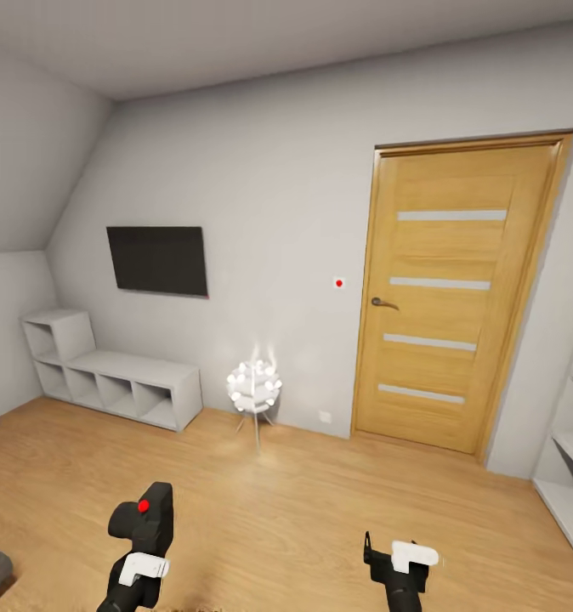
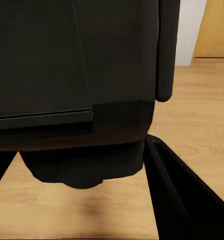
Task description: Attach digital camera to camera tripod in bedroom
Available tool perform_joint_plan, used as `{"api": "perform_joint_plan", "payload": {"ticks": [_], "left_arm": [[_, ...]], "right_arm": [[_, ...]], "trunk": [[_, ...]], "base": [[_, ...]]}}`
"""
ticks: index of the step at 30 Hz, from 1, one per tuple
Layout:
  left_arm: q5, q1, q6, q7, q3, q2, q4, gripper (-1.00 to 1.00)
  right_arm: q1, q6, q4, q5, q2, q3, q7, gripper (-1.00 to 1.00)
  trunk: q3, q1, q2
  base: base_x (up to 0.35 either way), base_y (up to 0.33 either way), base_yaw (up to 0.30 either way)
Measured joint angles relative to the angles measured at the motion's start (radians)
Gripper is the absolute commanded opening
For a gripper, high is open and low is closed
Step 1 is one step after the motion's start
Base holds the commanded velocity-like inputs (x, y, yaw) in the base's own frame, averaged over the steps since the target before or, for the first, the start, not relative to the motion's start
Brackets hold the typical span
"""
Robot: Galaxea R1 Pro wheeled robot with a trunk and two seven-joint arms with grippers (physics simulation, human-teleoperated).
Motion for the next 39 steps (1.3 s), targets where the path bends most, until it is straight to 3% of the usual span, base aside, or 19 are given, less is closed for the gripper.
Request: {"api": "perform_joint_plan", "payload": {"ticks": [30,39], "left_arm": [[0.000,0.000,0.000,0.001,0.000,-0.002,-0.001,-1.00],[0.000,0.000,0.000,0.001,0.000,-0.001,-0.001,-1.00]], "right_arm": [[0.000,0.002,0.000,0.001,0.008,0.000,0.000,1.00],[0.000,0.002,0.001,0.001,0.008,0.000,0.000,1.00]], "trunk": [[0.000,0.000,0.000],[0.000,0.000,0.000]], "base": [[0.002,-0.002,0.286],[0.175,-0.193,0.286]]}}
